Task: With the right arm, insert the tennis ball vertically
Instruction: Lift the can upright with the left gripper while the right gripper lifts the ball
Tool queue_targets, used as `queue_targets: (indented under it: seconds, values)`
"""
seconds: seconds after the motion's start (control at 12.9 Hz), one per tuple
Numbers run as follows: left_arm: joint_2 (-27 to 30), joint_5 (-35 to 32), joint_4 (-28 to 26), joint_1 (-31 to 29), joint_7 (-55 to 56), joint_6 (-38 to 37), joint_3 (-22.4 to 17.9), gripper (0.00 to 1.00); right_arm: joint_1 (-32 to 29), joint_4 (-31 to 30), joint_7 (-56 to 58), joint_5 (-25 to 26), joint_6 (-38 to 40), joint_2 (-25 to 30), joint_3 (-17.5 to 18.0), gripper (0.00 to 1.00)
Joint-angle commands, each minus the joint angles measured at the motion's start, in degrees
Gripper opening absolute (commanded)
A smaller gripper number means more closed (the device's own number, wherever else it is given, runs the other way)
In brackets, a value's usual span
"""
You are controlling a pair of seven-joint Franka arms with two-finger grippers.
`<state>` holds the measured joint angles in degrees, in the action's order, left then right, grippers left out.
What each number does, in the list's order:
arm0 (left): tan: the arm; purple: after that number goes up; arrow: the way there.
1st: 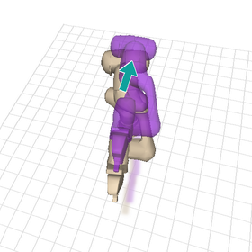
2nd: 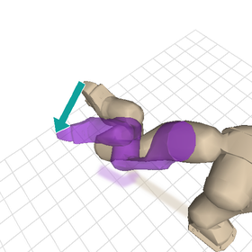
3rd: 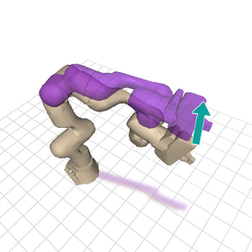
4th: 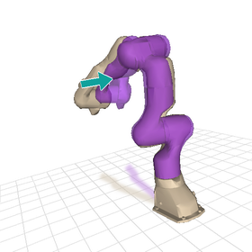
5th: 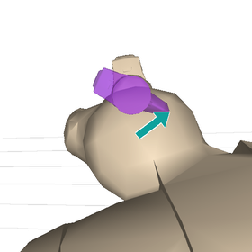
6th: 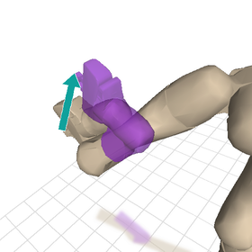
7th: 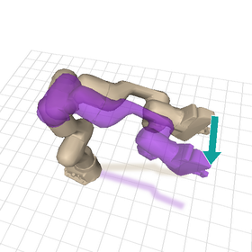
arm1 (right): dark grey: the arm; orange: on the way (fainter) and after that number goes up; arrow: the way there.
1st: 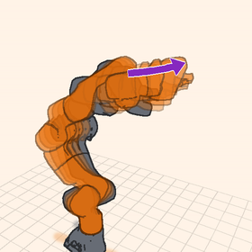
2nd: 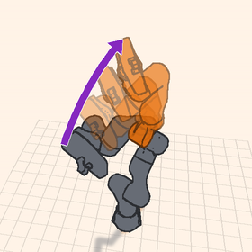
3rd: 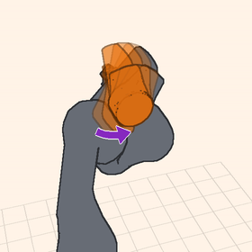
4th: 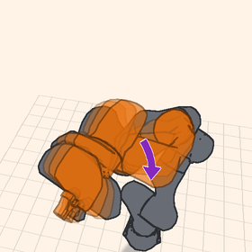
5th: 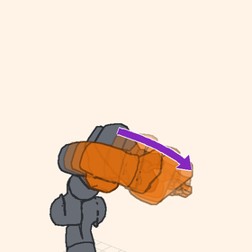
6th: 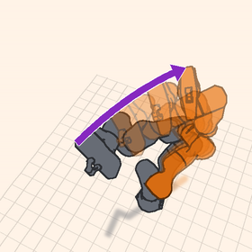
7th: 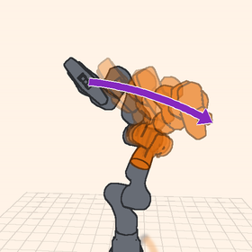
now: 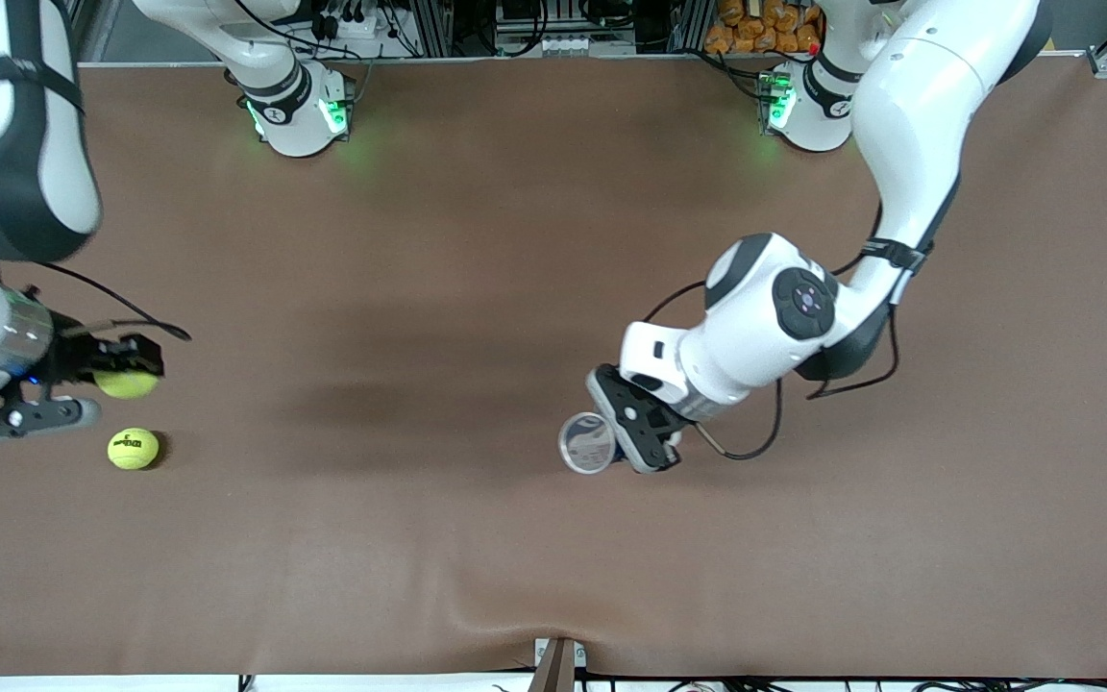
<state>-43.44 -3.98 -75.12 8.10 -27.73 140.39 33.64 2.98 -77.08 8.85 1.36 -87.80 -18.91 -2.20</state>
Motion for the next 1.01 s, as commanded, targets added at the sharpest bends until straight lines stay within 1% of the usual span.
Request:
queue_targets:
  seconds: [0.0,0.16,0.23,0.31,0.39,0.47,0.54,0.7,0.78,0.93]
  values:
    - [-2.2,1.3,-0.6,3.9,4.3,10.6,0.4,0.50,1.2,9.0,-1.4,3.5,10.9,-0.8,0.4,0.00]
    - [-5.1,2.3,-0.6,7.9,7.4,20.0,0.2,0.50,1.2,11.6,-1.5,3.4,15.3,0.7,1.6,0.00]
    - [-6.3,2.9,-0.7,9.8,9.1,24.3,0.1,0.50,1.2,11.6,-1.5,3.1,15.4,2.1,2.1,0.00]
    - [-7.3,3.8,-1.1,11.0,11.8,28.8,-0.1,0.50,1.1,11.1,-2.5,1.5,15.3,4.1,2.5,0.00]
    - [-8.7,3.9,-2.0,12.0,14.6,33.8,-0.2,0.50,1.0,9.1,-5.7,-1.9,14.9,5.5,2.4,0.00]
    - [-10.6,4.0,-2.2,13.0,16.0,38.9,-0.3,0.50,1.0,6.0,-10.2,-4.2,13.8,7.5,2.4,0.00]
    - [-12.4,4.1,-2.2,14.0,17.3,43.3,-0.3,0.49,1.1,2.6,-12.7,-4.4,12.4,9.8,2.4,0.00]
    - [-15.3,4.0,-2.4,15.9,18.7,50.5,-0.4,0.50,0.7,-6.1,-12.7,-4.5,8.3,15.2,2.6,0.00]
    - [-16.4,3.9,-2.4,16.6,18.8,53.5,-0.4,0.50,0.4,-9.5,-12.0,-4.5,7.2,17.1,2.6,0.00]
    - [-16.9,3.8,-2.4,17.8,18.6,54.7,-0.6,0.50,-0.6,-12.7,-11.8,-4.4,6.6,18.8,2.6,0.00]
